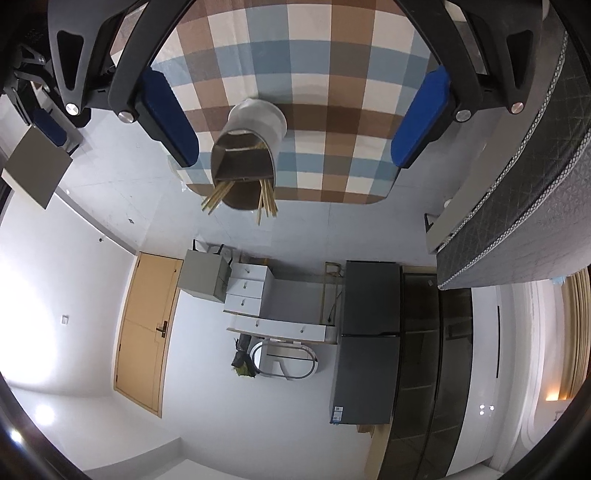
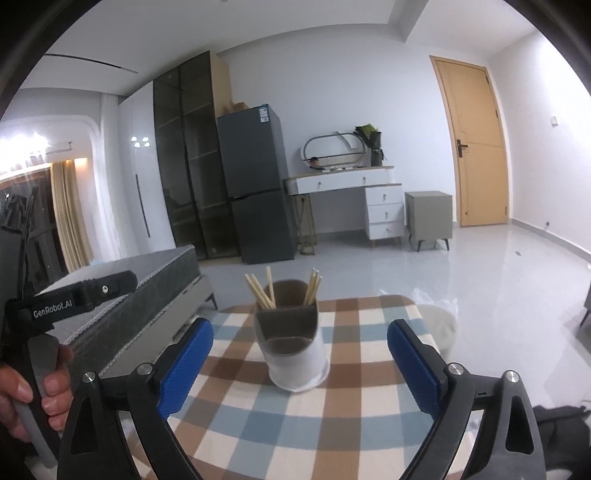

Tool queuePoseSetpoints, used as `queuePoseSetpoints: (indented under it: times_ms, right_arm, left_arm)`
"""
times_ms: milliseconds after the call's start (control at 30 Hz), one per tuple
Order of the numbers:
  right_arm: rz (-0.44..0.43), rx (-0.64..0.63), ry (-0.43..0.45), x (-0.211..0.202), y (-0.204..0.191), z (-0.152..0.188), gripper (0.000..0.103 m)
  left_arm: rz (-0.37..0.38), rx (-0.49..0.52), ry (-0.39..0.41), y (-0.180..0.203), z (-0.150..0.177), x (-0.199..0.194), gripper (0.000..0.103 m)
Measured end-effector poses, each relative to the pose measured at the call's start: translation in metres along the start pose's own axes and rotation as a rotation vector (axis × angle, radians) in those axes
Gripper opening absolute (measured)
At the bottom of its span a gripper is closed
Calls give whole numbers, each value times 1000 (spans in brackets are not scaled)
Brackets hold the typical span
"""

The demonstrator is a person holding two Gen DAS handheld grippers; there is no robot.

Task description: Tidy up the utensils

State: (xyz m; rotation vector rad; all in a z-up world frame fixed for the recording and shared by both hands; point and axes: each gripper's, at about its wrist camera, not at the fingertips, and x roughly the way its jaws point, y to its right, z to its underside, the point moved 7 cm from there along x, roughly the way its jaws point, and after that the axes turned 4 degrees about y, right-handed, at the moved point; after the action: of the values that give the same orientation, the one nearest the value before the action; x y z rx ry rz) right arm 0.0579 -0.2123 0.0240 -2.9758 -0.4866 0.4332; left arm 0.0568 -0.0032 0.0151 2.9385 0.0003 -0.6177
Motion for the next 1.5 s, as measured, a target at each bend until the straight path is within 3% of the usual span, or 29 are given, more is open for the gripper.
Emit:
queuePoseSetpoints:
  times_ms: [200, 767, 1300, 1500]
  right_arm:
    - [15, -14, -2, -7, 2, 13, 103]
    - [30, -46, -42, -7, 0, 30, 103]
    - [58, -59, -65, -7, 1, 33, 103]
    - [59, -62, -61, -10, 2, 32, 103]
  left_arm:
    - [-5, 23, 19, 6, 14, -5, 101]
    - [-28, 26, -35, -1, 48, 5, 101]
    - [-30, -28, -76, -7, 53, 10, 101]
    - [-51, -3, -68, -5, 53, 8, 101]
